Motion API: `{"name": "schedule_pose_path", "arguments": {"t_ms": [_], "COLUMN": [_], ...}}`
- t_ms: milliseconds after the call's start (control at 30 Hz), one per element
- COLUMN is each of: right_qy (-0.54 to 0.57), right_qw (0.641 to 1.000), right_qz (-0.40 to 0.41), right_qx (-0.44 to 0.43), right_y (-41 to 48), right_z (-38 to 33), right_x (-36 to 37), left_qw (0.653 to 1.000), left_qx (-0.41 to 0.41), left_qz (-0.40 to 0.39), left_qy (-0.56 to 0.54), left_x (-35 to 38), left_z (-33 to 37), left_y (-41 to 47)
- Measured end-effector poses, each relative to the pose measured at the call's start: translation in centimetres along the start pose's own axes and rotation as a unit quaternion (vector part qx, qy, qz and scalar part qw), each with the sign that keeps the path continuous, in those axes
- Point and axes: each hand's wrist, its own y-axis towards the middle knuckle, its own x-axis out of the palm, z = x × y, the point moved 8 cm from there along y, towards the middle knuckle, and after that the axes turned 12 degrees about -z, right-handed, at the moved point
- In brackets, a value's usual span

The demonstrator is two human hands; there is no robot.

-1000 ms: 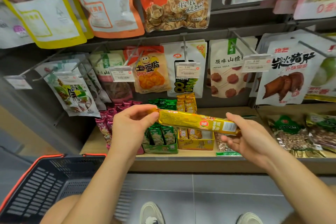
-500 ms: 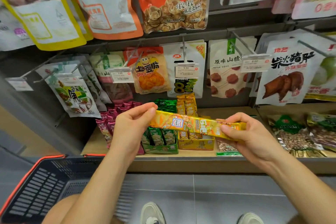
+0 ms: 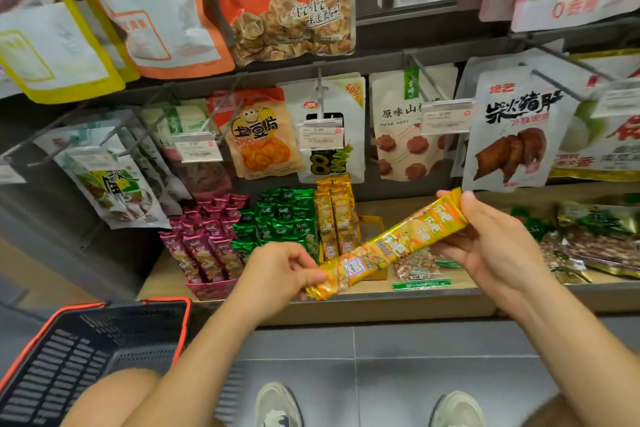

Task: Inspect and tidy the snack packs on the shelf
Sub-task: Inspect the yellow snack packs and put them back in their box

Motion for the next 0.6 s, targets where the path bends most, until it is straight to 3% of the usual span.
{"name": "schedule_pose_path", "arguments": {"t_ms": [100,200,267,367,467,600], "right_qy": [-0.026,-0.016,-0.067,-0.166,-0.258,-0.382], "right_qw": [0.999,0.997,0.993,0.981,0.956,0.906], "right_qz": [0.017,-0.056,-0.086,-0.08,-0.11,-0.109], "right_qx": [-0.032,-0.045,-0.05,-0.056,-0.089,-0.147], "right_y": [-0.2,-0.4,-0.6,-0.5,-0.4,-0.7], "right_z": [-1.2,-1.7,-2.0,-2.4,-3.2,-4.2], "right_x": [-0.7,0.3,0.6,0.4,1.6,3.1], "left_qw": [0.998,0.994,0.986,0.956,0.903,0.864], "left_qx": [0.009,0.004,0.006,0.034,0.069,0.085], "left_qz": [-0.034,-0.062,-0.08,-0.117,-0.133,-0.154], "left_qy": [0.047,0.088,0.144,0.268,0.402,0.472], "left_x": [2.7,4.6,5.8,7.7,9.0,9.6], "left_z": [0.3,0.2,0.2,0.7,1.8,3.0], "left_y": [0.7,1.5,1.9,2.3,2.9,4.4]}}
